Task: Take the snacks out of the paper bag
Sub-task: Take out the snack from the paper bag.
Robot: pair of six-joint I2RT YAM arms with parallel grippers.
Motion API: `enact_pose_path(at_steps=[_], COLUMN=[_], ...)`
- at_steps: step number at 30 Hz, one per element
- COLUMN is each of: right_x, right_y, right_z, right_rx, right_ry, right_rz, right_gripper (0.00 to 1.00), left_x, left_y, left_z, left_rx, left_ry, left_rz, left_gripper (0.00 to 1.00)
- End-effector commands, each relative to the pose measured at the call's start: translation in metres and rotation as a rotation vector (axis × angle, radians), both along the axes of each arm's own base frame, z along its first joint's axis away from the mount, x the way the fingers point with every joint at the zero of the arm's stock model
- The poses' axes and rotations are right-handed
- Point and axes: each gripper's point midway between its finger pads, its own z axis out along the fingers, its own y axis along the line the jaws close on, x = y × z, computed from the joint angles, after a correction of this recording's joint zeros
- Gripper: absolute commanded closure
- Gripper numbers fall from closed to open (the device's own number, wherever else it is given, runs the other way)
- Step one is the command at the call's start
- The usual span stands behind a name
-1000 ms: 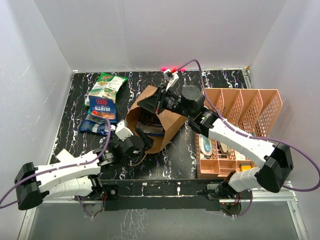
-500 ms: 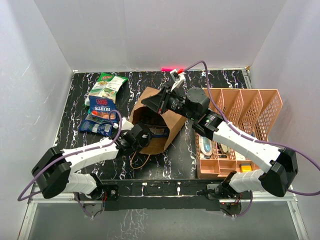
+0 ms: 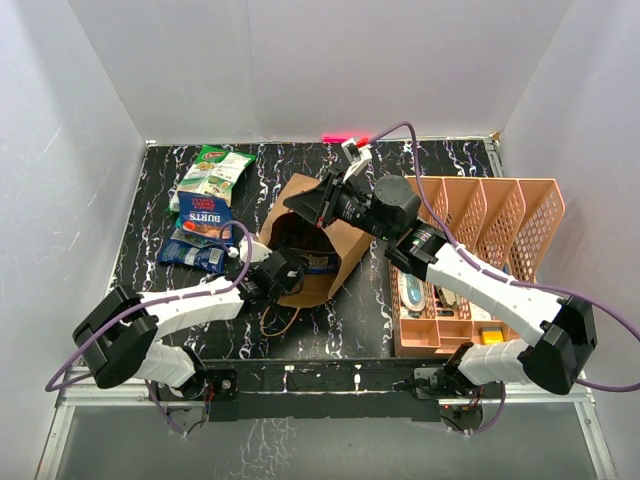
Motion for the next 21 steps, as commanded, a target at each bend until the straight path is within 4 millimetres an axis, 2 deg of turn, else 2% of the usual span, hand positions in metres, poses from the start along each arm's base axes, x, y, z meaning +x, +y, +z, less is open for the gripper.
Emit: enact_pose_path(at_steps=[1, 3, 7, 10, 14, 21], right_x=[-0.006, -0.006, -0.006, -0.006, -0.009, -0.012], right_y=[-0.012, -0.012, -0.011, -0.011, -0.013, -0.02], right_z=[0.034, 0.034, 0.033, 0.034, 0.038, 0.042], right_rx=[0.081, 0.08, 0.08, 0.084, 0.091, 0.094], right_ry=[-0.08, -0.079, -0.075, -0.076, -0.082, -0.085], right_rz=[-0.027, -0.028, -0.024, -0.023, -0.018, -0.033], right_gripper=[0.92, 0.92, 0.92, 0.92, 0.92, 0.92], left_x=[0.013, 0.014, 0.016, 0.019, 0.027, 0.05], left_y=[0.002, -0.002, -0.007, -0.009, -0.011, -0.017], left_z=[-0.001, -0.002, -0.007, -0.015, -0.021, -0.012], left_rx=[-0.018, -0.02, -0.017, -0.01, -0.007, -0.022], left_ry=[-0.054, -0.048, -0.03, -0.019, -0.023, -0.073], left_rz=[0.047, 0.042, 0.03, 0.038, 0.053, 0.054], left_gripper=[0.5, 0.49, 0.4, 0.4, 0.45, 0.6])
